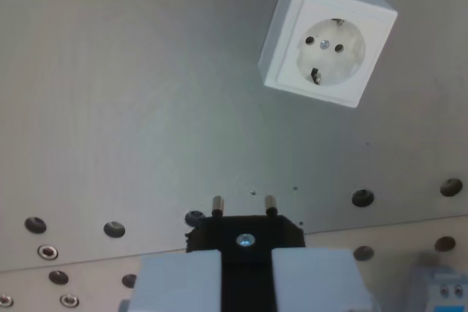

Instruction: Move above the white socket

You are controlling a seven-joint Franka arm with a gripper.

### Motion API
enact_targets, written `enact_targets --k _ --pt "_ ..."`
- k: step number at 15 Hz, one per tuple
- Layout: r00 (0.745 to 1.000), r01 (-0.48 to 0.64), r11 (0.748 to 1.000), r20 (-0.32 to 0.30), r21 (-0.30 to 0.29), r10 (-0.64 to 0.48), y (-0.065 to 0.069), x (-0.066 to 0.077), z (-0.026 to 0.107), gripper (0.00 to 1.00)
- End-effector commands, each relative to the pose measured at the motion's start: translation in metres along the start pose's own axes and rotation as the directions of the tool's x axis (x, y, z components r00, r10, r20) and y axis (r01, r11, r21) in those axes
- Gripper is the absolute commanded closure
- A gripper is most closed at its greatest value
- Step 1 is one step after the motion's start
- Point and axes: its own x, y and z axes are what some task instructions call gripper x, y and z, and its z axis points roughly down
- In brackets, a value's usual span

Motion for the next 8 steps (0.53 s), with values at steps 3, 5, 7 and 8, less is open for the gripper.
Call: enact_targets --k 3,5,7,8 --pt "0.979 -0.176 0.984 -0.099 0.007 0.176 0.013 -0.001 0.027 1.00" --pt "0.976 -0.195 0.981 -0.094 0.009 0.195 0.018 0.001 0.036 1.00" --pt "0.973 -0.211 0.977 -0.093 0.012 0.212 0.023 0.002 0.046 1.00" --pt "0.971 -0.220 0.975 -0.091 0.013 0.221 0.025 0.003 0.050 1.00"
